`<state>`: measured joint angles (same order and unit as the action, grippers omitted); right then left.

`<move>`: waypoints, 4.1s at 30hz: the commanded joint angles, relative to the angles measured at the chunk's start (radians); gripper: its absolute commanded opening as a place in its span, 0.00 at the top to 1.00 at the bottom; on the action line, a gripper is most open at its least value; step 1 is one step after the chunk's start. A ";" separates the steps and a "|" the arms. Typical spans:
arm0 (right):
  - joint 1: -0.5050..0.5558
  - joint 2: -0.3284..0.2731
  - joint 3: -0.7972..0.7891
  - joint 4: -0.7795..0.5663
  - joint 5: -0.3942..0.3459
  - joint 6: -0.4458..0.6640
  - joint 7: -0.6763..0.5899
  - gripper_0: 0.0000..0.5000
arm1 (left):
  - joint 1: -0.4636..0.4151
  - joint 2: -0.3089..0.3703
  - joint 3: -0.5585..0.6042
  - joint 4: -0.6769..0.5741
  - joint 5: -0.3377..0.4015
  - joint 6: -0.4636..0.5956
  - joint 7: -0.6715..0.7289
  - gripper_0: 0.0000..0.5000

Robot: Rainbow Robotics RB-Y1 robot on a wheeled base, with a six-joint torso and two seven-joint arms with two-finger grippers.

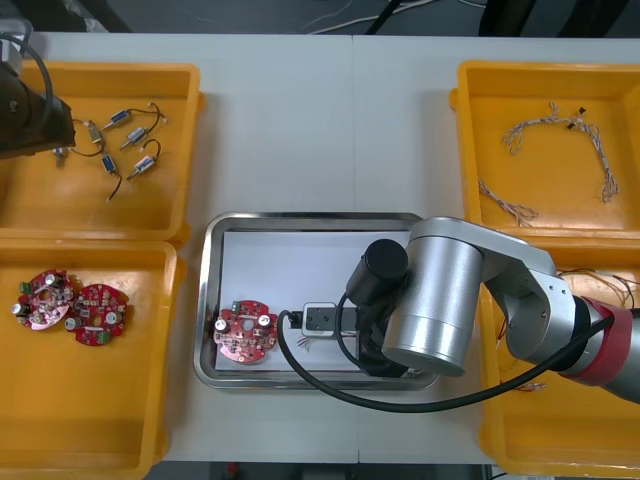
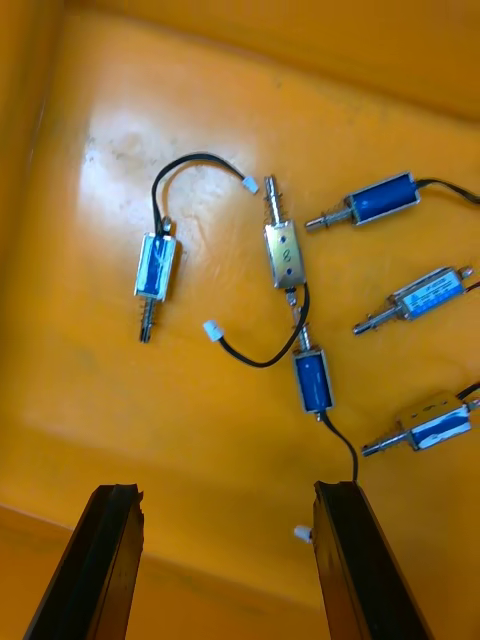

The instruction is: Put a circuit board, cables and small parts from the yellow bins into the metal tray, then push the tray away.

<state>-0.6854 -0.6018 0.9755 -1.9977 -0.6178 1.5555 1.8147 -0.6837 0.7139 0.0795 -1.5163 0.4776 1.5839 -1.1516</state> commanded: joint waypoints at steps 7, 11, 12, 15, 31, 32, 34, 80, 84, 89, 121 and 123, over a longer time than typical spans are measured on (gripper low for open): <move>-0.029 0.019 -0.032 -0.035 -0.016 0.008 0.049 0.06 | -0.074 -0.044 0.033 0.028 -0.033 -0.071 -0.071 0.00; -0.029 0.019 -0.077 -0.058 -0.034 0.055 0.049 0.06 | -0.080 -0.067 0.033 0.050 -0.036 -0.096 -0.065 0.00; -0.029 0.019 -0.087 -0.067 -0.039 0.069 0.049 0.06 | -0.082 -0.070 0.033 0.056 -0.039 -0.102 -0.065 0.00; -0.029 0.019 -0.129 -0.096 -0.059 0.117 0.044 0.06 | -0.083 -0.083 0.031 0.071 -0.047 -0.130 -0.060 0.00; -0.029 0.013 -0.455 -0.159 -0.226 0.319 -0.100 0.06 | -0.083 -0.126 0.020 0.183 -0.063 -0.239 -0.056 0.00; -0.029 0.011 -0.471 -0.159 -0.229 0.327 -0.115 0.06 | -0.083 -0.128 0.017 0.189 -0.063 -0.246 -0.054 0.00; -0.029 0.004 -0.498 -0.159 -0.232 0.345 -0.147 0.06 | -0.085 -0.129 0.009 0.200 -0.067 -0.263 -0.051 0.00; 0.125 -0.239 -1.143 -0.026 -0.303 0.364 -0.650 0.06 | -0.083 -0.133 -0.122 0.292 -0.068 -0.300 0.070 0.02; 0.125 -0.251 -1.147 0.007 -0.252 0.364 -0.641 0.06 | -0.083 -0.133 -0.122 0.294 -0.070 -0.300 0.072 0.02; 0.125 -0.259 -1.157 0.059 -0.221 0.364 -0.624 0.06 | -0.083 -0.134 -0.122 0.294 -0.077 -0.300 0.075 0.07; -0.051 -0.263 -0.804 0.451 -0.230 0.038 -0.199 0.06 | -0.080 -0.102 -0.106 0.251 -0.083 -0.225 0.073 1.00; -0.051 -0.263 -0.782 0.453 -0.223 0.021 -0.199 0.06 | -0.080 -0.096 -0.096 0.228 -0.080 -0.185 0.073 1.00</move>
<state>-0.6971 -0.8192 0.1516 -1.5370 -0.8479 1.5999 1.5728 -0.7283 0.5893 -0.0309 -1.2302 0.4027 1.3487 -1.1498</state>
